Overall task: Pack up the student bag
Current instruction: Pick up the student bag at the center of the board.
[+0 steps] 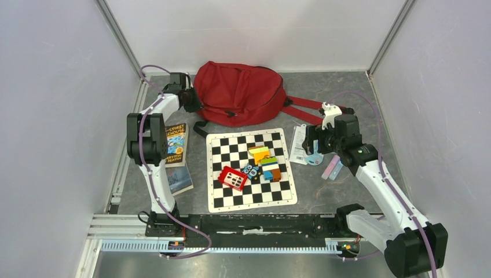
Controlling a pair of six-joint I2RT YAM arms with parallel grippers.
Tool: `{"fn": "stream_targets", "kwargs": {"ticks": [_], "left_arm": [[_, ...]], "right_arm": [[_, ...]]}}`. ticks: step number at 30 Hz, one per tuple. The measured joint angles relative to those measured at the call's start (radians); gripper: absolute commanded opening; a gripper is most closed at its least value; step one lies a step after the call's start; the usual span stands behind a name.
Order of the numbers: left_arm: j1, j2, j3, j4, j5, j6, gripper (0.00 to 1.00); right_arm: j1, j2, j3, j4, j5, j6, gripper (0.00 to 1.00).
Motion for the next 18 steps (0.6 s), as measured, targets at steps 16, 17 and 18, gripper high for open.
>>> {"fn": "stream_targets", "kwargs": {"ticks": [16, 17, 18], "left_arm": [[-0.006, -0.489, -0.169, 0.062, 0.108, -0.128, 0.02], [-0.006, -0.529, -0.198, 0.063, 0.111, -0.132, 0.02], [-0.006, -0.563, -0.227, 0.061, 0.111, -0.133, 0.02]], "right_arm": [[0.021, -0.023, -0.037, 0.005, 0.021, 0.095, 0.98], [0.021, -0.018, -0.037, 0.01, 0.028, 0.107, 0.98], [0.021, -0.012, -0.036, 0.016, 0.029, 0.116, 0.98]]}}
